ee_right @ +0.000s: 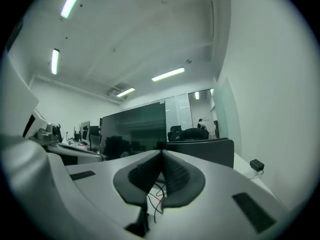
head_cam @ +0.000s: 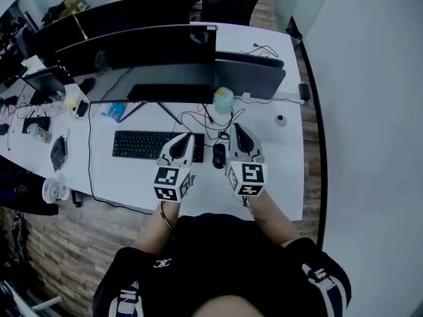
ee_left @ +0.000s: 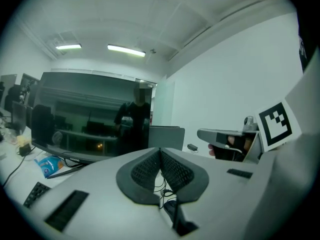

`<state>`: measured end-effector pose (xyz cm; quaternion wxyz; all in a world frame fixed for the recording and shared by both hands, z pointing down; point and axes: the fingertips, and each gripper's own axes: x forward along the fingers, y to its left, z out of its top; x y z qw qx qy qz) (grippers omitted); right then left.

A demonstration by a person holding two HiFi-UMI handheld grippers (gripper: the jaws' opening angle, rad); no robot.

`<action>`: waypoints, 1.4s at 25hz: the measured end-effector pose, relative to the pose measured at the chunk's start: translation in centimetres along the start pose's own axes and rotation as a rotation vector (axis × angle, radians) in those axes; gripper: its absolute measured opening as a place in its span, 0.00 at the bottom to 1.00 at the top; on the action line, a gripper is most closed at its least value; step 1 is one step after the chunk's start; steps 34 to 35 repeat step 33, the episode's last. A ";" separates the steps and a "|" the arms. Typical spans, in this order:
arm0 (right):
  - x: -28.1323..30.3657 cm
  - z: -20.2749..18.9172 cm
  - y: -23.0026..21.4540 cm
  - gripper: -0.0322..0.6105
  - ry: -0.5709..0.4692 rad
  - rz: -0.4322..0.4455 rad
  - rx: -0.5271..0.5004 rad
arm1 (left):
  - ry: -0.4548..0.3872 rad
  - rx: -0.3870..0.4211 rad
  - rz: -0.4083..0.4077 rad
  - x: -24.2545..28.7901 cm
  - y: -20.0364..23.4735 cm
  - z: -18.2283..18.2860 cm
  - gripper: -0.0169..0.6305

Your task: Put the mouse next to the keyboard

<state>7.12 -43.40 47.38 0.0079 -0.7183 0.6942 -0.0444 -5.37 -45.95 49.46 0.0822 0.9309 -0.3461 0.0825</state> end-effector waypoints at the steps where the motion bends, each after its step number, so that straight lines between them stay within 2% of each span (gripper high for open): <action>1: -0.6 0.8 0.0 0.07 -0.018 0.006 -0.006 | -0.003 0.004 0.001 -0.2 -0.5 0.2 0.05; 5: -2.3 2.6 -0.8 0.07 -0.049 0.000 -0.016 | -0.019 0.014 0.009 -0.9 -1.9 1.0 0.05; 16: -3.9 1.9 -3.1 0.07 0.000 -0.019 0.017 | -0.037 0.024 0.004 -1.2 -4.8 2.1 0.05; 24: -3.8 1.4 -3.7 0.07 0.023 -0.008 0.046 | -0.026 0.033 0.010 -1.1 -5.4 2.2 0.05; 35: -4.0 1.6 -3.5 0.07 -0.002 -0.019 0.021 | -0.031 0.029 0.020 -1.3 -5.3 2.0 0.05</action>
